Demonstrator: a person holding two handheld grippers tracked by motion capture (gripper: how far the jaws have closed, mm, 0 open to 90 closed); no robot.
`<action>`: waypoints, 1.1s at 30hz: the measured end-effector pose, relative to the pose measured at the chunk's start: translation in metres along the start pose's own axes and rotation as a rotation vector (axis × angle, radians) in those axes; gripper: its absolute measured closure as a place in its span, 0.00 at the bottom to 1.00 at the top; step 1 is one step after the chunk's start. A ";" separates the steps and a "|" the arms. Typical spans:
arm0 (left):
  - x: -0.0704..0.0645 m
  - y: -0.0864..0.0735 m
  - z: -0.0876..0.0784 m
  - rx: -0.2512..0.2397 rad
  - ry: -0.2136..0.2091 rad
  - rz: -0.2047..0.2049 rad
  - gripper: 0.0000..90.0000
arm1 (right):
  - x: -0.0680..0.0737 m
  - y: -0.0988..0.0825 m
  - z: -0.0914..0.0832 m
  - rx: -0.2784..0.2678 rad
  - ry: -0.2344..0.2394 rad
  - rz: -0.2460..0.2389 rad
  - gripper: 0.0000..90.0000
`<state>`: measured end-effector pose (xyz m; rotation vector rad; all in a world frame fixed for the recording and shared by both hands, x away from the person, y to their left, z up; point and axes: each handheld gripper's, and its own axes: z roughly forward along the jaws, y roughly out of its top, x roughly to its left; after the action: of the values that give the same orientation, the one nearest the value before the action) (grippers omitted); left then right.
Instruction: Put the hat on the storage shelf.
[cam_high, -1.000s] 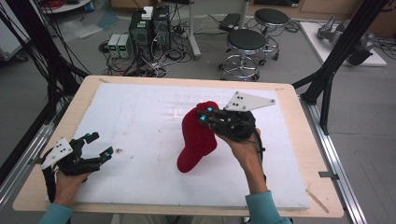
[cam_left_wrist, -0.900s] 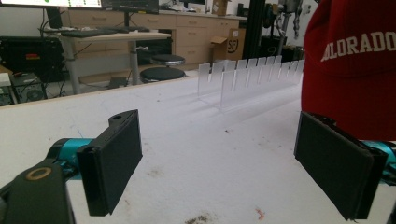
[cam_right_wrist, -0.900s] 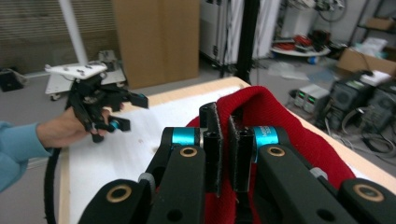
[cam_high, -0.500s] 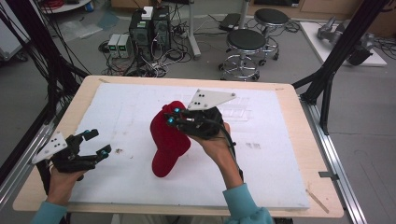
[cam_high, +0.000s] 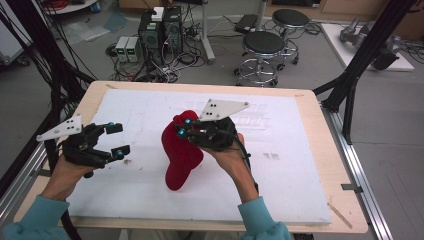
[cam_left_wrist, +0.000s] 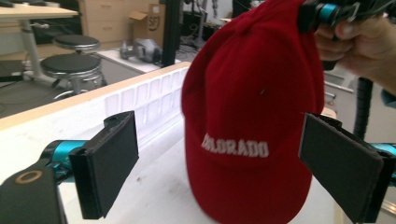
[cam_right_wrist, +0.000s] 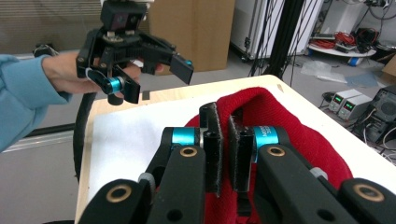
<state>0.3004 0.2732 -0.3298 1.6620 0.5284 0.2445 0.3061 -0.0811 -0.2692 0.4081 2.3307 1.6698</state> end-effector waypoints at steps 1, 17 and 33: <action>-0.001 0.003 0.004 0.006 -0.004 0.006 0.14 | 0.000 0.000 0.000 -0.006 0.003 0.002 0.96; -0.013 0.023 0.066 0.042 -0.165 -0.010 0.07 | -0.001 -0.001 -0.001 0.003 0.015 -0.009 0.96; -0.009 0.017 0.101 0.160 -0.188 -0.036 0.11 | -0.001 -0.004 -0.002 0.001 0.033 -0.029 0.96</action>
<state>0.3417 0.1788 -0.3286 1.8069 0.4442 0.0187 0.3056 -0.0843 -0.2719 0.3471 2.3498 1.6745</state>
